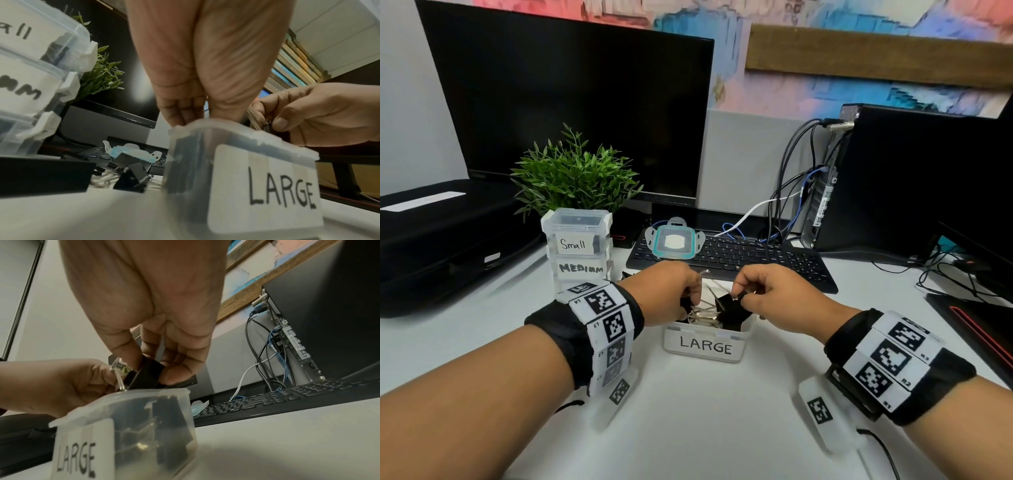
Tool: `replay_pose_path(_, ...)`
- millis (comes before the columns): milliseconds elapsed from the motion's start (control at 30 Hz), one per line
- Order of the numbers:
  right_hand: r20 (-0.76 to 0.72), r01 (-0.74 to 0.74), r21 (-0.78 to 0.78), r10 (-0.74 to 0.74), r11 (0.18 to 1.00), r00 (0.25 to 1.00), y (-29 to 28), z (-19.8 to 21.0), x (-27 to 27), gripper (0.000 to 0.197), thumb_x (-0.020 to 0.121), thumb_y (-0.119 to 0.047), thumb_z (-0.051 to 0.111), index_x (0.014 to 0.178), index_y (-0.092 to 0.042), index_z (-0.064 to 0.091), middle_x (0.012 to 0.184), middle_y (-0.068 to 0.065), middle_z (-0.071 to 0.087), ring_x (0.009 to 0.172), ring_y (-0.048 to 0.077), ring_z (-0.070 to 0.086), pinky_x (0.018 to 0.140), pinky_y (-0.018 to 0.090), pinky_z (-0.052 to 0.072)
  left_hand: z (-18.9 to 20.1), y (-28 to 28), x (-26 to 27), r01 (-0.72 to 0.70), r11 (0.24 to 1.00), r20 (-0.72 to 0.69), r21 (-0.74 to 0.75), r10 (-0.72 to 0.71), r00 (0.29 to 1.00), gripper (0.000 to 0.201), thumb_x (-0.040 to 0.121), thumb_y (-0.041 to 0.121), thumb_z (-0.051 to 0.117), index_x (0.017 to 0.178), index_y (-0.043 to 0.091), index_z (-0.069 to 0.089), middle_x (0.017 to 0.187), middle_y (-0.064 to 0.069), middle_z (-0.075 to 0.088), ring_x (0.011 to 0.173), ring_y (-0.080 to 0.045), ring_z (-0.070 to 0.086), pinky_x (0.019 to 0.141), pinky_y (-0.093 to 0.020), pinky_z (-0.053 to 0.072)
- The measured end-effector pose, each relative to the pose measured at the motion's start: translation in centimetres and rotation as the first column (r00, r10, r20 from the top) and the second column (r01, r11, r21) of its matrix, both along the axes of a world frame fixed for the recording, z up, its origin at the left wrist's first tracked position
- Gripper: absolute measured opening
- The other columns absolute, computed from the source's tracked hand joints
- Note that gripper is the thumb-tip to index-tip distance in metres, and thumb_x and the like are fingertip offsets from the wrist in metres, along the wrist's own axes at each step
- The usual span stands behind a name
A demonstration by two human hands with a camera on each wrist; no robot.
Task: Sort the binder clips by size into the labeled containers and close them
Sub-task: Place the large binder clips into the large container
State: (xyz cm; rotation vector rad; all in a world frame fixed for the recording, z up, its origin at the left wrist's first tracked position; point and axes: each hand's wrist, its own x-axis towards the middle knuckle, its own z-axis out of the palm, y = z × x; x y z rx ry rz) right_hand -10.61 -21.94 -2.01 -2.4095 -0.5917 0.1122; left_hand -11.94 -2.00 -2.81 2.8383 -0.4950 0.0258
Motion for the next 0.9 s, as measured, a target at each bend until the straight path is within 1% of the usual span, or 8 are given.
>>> replay_pose_path(100,0.004,-0.012,-0.031,0.013,0.999,1.0,-0.2,0.1,-0.2,0.023,0.082,-0.005,0.058,0.079,-0.027,0.065,0.072,-0.006,0.06,0.063,0.008,0.05,0.063,0.022,0.043,-0.2,0.3,0.1,-0.047,0.999,0.021,0.022,0.046,0.999,0.036,0.078,0.016,0.071,0.109,0.025,0.054,0.11,0.007,0.045,0.11,-0.013,0.04,0.083,-0.019,0.035)
replay_pose_path(200,0.032,-0.025,-0.126,0.03,0.992,0.999,0.3,0.3,-0.8,0.019,0.082,-0.009,0.059,0.086,-0.024,0.07,0.083,-0.003,0.066,0.066,0.007,0.052,0.065,0.021,0.045,-0.3,0.3,0.5,-0.065,0.998,-0.041,0.014,0.066,0.997,0.052,0.076,0.018,0.072,0.118,0.031,0.045,0.128,0.007,0.043,0.122,-0.015,0.032,0.099,-0.03,0.039)
replay_pose_path(267,0.044,-0.059,-0.234,0.071,0.97,0.996,0.9,0.4,-1.2,0.021,0.082,-0.011,0.058,0.09,-0.024,0.072,0.088,-0.005,0.067,0.07,0.006,0.054,0.065,0.019,0.046,-0.2,0.2,0.6,-0.073,0.997,-0.088,0.013,0.073,0.993,0.061,0.076,0.016,0.07,0.125,0.035,0.04,0.131,0.004,0.044,0.123,-0.016,0.038,0.098,-0.035,0.043)
replay_pose_path(400,0.051,-0.087,-0.388,0.116,0.917,0.992,1.6,0.2,-1.2,0.025,0.082,-0.01,0.055,0.094,-0.023,0.073,0.091,-0.007,0.07,0.079,0.007,0.058,0.063,0.012,0.043,0.0,-0.4,0.3,-0.047,0.995,-0.11,0.092,0.057,0.992,0.063,0.082,0.017,0.065,0.136,0.032,0.035,0.125,0.003,0.055,0.111,-0.016,0.053,0.088,-0.026,0.045)
replay_pose_path(500,0.067,-0.074,-0.424,0.113,0.903,0.991,1.8,0.4,-0.8,0.029,0.083,-0.008,0.055,0.097,-0.023,0.075,0.097,-0.006,0.071,0.086,0.01,0.062,0.076,0.021,0.051,0.2,-0.6,0.4,-0.032,0.991,-0.085,0.126,0.043,0.995,0.055,0.084,0.019,0.065,0.133,0.029,0.042,0.127,0.004,0.052,0.114,-0.016,0.052,0.085,-0.022,0.04)
replay_pose_path(600,0.101,-0.089,-0.517,0.165,0.851,0.981,2.3,0.2,-0.5,0.032,0.086,-0.005,0.054,0.104,-0.022,0.074,0.104,-0.004,0.07,0.096,0.015,0.063,0.087,0.027,0.051,0.1,-0.9,0.5,-0.02,0.982,-0.057,0.188,0.031,0.998,0.052,0.084,0.02,0.064,0.132,0.026,0.046,0.127,0.001,0.051,0.116,-0.017,0.05,0.09,-0.025,0.041)
replay_pose_path(800,0.138,-0.058,-0.49,0.143,0.87,0.98,2.5,0.2,-0.6,0.043,0.084,0.001,0.056,0.119,-0.024,0.054,0.107,0.001,0.063,0.095,0.019,0.061,0.079,0.031,0.053,0.3,-1.1,0.2,-0.01,0.982,-0.044,0.189,0.018,0.999,0.046,0.083,0.027,0.063,0.127,0.025,0.051,0.116,0.001,0.056,0.106,-0.018,0.054,0.087,-0.029,0.047)
replay_pose_path(900,0.122,-0.095,-0.537,0.189,0.838,0.974,2.8,0.5,-0.3,0.04,0.083,0.002,0.054,0.111,-0.024,0.063,0.1,0.0,0.064,0.092,0.02,0.062,0.08,0.031,0.053,0.2,-1.1,0.1,-0.009,0.983,-0.035,0.183,0.015,0.999,0.046,0.085,0.034,0.063,0.127,0.026,0.05,0.116,0.001,0.055,0.108,-0.018,0.053,0.089,-0.03,0.046)
